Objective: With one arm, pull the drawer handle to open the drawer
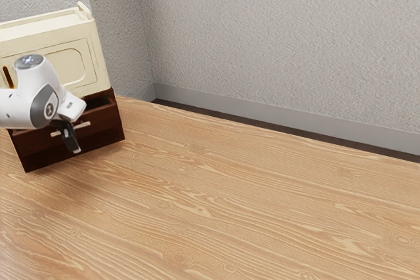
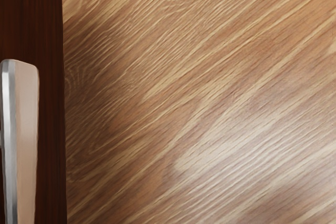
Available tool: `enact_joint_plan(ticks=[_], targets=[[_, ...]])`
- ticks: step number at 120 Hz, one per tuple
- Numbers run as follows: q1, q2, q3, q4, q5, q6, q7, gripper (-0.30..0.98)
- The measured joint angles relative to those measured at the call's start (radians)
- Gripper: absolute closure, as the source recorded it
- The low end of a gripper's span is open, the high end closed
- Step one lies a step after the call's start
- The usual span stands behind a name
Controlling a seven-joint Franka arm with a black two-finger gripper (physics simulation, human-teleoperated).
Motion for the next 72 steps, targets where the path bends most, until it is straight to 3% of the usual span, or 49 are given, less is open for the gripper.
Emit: enact_joint_plan(ticks=[72], targets=[[-0.057,-0.118,-0.001,-0.136,0.000,0.018,-0.025,0.02]])
